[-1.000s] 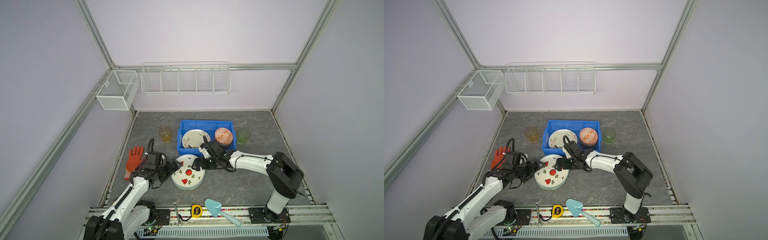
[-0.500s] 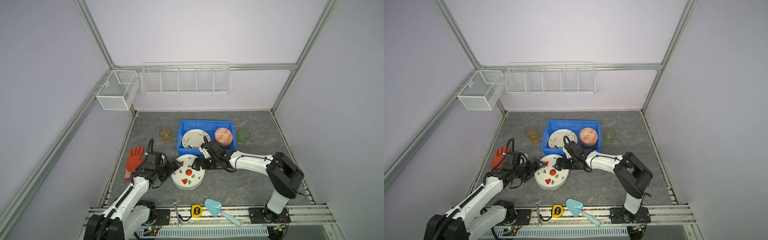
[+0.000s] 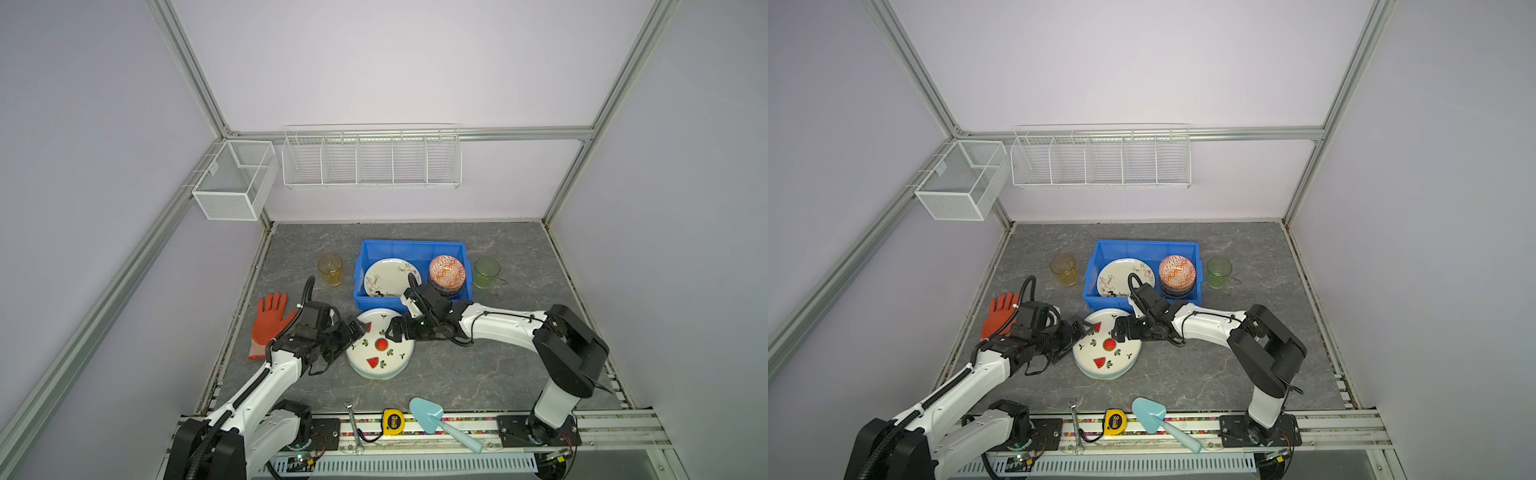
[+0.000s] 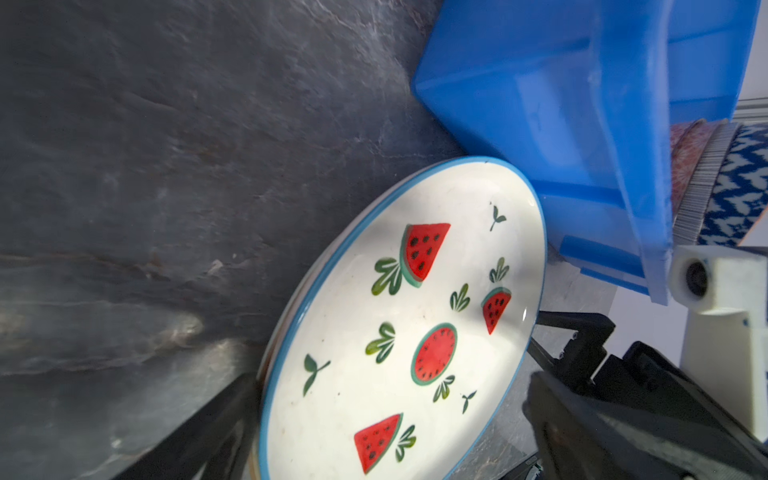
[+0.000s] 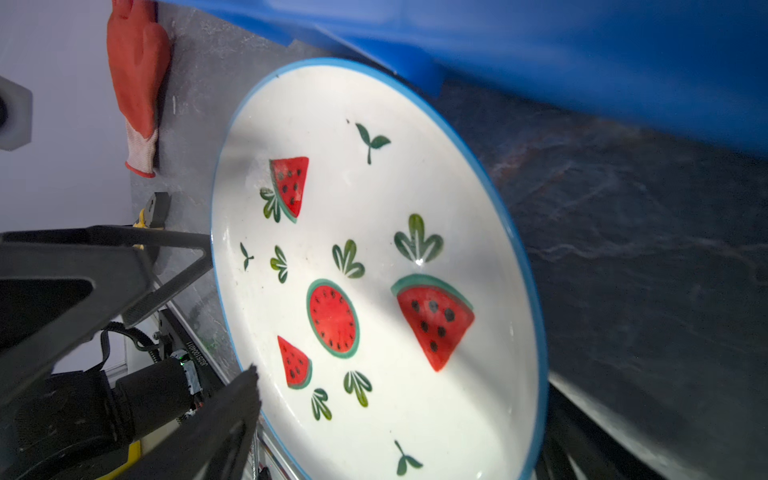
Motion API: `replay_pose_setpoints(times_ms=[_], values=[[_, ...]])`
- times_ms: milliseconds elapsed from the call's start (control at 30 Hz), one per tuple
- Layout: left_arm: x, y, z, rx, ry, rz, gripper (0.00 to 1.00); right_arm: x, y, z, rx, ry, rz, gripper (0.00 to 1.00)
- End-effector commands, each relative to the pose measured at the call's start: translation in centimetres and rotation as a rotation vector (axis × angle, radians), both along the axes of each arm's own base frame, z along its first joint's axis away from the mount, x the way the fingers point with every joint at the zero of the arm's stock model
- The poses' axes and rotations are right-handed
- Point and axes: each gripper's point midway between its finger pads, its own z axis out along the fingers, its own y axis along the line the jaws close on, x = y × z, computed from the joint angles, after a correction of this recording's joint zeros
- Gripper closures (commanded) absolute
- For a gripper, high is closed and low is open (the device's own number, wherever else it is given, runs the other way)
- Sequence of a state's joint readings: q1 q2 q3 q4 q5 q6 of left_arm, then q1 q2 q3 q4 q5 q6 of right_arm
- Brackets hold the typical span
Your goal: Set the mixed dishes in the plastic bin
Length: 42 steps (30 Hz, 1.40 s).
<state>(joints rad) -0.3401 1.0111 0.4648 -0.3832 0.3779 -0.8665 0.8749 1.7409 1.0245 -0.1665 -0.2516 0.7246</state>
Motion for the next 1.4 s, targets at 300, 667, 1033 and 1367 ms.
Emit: replay_pose_setpoints(times_ms=[300, 667, 1033, 1367], values=[[0.9, -1.3, 2.1, -0.05, -0.033, -0.013, 0.0, 0.0, -0.7, 3.4, -0.014, -0.082, 0.016, 0.02], [1.0, -2.0, 1.5, -0.052, -0.019, -0.028, 0.01, -0.5, 0.2, 2.9, 0.044, -0.04, 0.018, 0.02], [1.1, -2.8, 1.2, -0.069, -0.016, -0.037, 0.0, -0.6, 0.7, 4.4, 0.137, -0.009, -0.001, 0.03], [1.2, -3.5, 1.0, -0.077, -0.018, -0.045, 0.0, -0.4, 0.5, 6.7, 0.153, -0.038, -0.007, 0.08]])
